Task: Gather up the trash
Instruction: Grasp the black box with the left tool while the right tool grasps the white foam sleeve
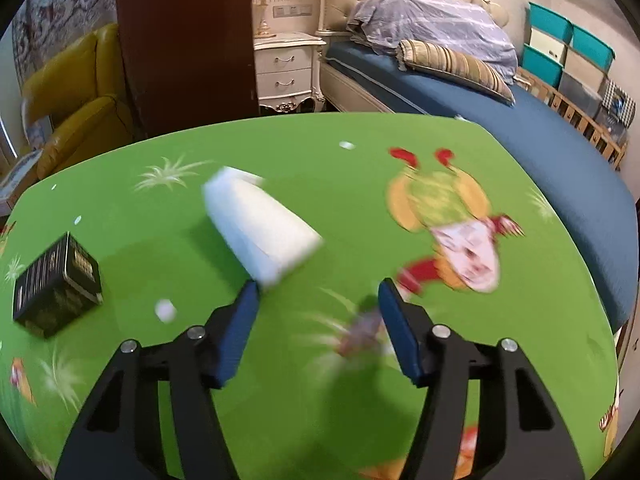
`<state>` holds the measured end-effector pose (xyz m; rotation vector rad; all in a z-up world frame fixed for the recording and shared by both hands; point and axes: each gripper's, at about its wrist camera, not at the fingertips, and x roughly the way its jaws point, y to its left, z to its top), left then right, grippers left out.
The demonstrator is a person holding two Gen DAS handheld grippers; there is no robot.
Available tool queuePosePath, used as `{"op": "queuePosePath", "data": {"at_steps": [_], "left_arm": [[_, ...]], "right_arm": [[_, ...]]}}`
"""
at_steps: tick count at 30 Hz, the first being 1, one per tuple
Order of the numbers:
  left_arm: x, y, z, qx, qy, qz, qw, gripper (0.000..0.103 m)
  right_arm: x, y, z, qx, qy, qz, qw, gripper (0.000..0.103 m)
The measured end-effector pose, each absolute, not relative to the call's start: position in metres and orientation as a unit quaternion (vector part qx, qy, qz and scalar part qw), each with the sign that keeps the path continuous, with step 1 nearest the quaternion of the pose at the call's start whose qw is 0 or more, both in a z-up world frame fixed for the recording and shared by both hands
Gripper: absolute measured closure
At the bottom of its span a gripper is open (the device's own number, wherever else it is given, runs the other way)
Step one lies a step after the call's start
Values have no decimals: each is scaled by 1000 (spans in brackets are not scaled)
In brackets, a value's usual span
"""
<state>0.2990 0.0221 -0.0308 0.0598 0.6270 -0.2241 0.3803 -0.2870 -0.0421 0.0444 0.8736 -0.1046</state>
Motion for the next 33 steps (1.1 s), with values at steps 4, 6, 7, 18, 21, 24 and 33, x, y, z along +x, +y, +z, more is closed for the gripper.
{"op": "queuePosePath", "data": {"at_steps": [4, 6, 7, 18, 21, 24, 33], "left_arm": [[315, 3, -37, 34, 332, -142, 932, 14], [324, -4, -40, 35, 343, -151, 926, 14], [327, -6, -40, 38, 345, -151, 926, 14], [363, -30, -50, 71, 375, -164, 910, 14], [378, -34, -55, 65, 395, -170, 901, 14], [385, -35, -60, 54, 412, -184, 891, 42], [336, -37, -54, 55, 391, -169, 903, 67]], "right_arm": [[381, -283, -40, 13, 421, -8, 907, 36], [388, -279, -38, 7, 419, 7, 908, 32], [394, -276, -37, 0, 418, 13, 908, 30], [439, -262, -42, -51, 434, 102, 894, 28], [441, -261, -42, -48, 435, 123, 891, 27], [439, -264, -39, -42, 429, 127, 893, 45], [389, -260, -35, -47, 411, 141, 899, 64]]}}
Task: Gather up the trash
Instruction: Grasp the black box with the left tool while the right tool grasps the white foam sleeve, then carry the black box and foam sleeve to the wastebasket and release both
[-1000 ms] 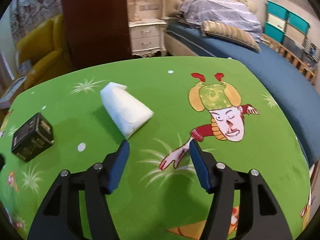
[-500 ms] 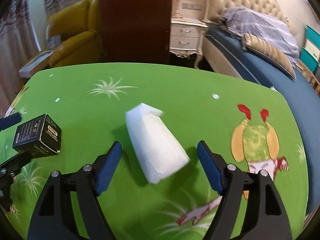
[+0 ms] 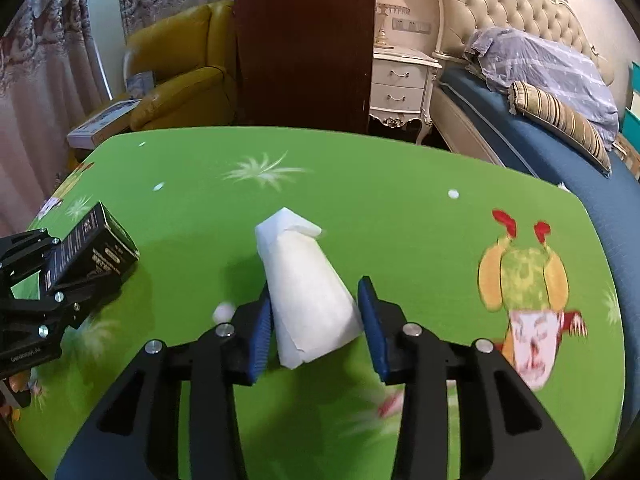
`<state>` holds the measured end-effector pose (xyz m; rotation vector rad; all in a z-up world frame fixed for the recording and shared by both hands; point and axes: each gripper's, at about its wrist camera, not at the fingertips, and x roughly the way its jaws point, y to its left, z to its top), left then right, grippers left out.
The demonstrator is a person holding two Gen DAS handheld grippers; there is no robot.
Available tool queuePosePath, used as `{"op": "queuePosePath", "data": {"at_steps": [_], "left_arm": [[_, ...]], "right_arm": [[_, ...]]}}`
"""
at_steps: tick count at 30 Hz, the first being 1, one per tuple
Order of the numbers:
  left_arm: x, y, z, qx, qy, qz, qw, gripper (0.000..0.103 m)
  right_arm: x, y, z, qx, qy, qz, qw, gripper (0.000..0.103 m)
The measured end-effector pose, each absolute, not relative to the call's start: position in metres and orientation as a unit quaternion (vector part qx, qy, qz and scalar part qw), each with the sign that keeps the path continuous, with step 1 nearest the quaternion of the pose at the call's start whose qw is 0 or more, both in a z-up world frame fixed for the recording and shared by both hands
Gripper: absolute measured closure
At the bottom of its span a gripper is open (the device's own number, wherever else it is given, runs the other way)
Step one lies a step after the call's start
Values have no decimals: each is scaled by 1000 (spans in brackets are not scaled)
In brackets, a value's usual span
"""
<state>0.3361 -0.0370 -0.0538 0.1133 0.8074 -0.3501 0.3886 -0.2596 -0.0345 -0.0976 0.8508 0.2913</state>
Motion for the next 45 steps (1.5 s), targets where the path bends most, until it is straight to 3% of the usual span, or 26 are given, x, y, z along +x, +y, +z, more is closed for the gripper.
{"op": "queuePosePath", "data": {"at_steps": [26, 45], "left_arm": [[111, -2, -21, 11, 269, -75, 960, 66], [60, 14, -20, 3, 239, -45, 970, 66]], "right_arm": [[115, -220, 0, -10, 295, 133, 946, 63], [84, -184, 11, -25, 266, 153, 951, 63]]}}
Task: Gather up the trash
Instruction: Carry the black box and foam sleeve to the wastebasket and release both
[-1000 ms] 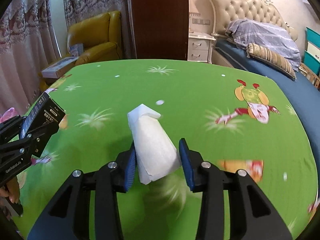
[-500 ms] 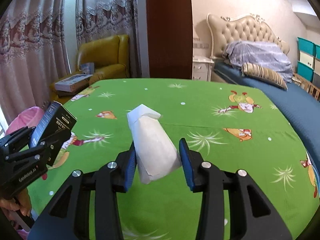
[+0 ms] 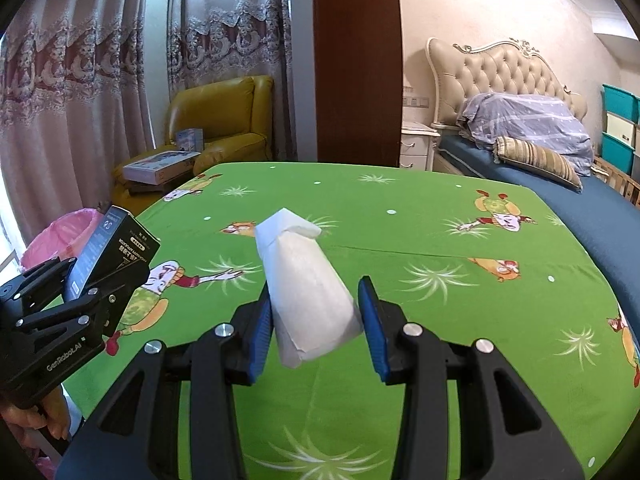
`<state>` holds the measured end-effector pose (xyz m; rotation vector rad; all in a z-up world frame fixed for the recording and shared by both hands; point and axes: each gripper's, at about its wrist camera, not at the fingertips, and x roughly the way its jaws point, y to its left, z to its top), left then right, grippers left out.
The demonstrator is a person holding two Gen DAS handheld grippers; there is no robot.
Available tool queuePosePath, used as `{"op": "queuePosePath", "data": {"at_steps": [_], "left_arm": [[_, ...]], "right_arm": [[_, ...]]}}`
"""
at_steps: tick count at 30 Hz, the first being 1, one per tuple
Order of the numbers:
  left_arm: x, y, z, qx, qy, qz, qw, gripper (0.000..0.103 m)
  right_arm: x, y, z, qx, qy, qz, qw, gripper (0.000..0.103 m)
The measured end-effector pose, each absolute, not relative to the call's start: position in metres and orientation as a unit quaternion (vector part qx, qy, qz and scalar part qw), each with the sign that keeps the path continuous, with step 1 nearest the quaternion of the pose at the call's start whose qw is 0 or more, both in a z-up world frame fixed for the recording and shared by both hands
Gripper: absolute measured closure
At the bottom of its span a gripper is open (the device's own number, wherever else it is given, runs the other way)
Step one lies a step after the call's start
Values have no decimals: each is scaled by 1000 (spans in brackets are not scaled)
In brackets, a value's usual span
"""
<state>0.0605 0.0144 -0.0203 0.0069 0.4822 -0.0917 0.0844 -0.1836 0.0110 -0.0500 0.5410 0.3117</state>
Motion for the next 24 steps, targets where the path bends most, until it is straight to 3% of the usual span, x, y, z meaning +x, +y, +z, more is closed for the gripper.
{"op": "queuePosePath", "data": {"at_steps": [24], "left_arm": [[29, 79, -25, -20, 221, 13, 975, 66]], "right_arm": [[78, -106, 12, -85, 272, 221, 933, 63]]}}
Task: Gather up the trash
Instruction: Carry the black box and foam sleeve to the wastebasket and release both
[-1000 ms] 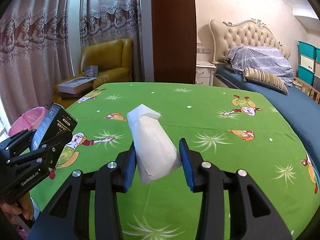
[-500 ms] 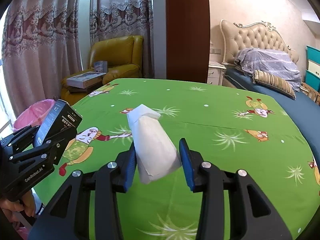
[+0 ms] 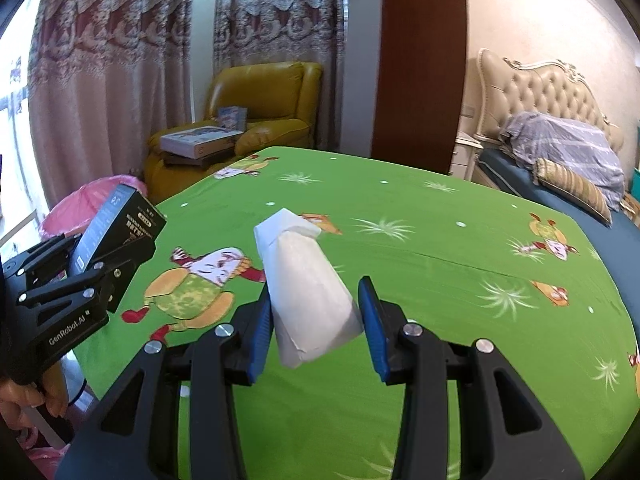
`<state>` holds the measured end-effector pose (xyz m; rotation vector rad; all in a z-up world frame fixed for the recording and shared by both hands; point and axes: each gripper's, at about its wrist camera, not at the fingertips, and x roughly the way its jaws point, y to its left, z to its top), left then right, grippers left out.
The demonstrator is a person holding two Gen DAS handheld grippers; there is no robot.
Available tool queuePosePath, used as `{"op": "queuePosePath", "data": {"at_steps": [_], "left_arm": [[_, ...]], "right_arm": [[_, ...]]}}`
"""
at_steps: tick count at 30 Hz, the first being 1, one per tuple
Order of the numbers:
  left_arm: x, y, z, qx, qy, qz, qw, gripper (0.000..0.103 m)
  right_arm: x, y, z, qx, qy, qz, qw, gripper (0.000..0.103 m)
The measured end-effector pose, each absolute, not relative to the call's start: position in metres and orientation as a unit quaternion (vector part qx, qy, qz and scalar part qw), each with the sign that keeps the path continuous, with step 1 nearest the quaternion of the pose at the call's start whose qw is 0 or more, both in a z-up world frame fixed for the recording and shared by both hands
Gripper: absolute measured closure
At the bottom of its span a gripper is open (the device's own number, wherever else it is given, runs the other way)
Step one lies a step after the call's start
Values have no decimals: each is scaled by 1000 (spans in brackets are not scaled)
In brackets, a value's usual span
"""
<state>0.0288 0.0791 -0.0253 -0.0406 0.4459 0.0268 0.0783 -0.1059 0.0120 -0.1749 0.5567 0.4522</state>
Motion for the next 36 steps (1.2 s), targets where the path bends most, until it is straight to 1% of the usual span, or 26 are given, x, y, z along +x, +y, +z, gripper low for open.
{"op": "queuePosePath", "data": {"at_steps": [13, 20, 36], "left_arm": [[0, 138, -29, -39, 216, 62, 974, 66], [-15, 169, -27, -33, 211, 92, 973, 66], [-42, 246, -20, -45, 201, 168, 964, 66]], "right_arm": [[71, -42, 17, -131, 265, 265, 918, 63], [70, -12, 16, -149, 266, 290, 907, 63], [79, 77, 21, -157, 274, 382, 868, 63]]}}
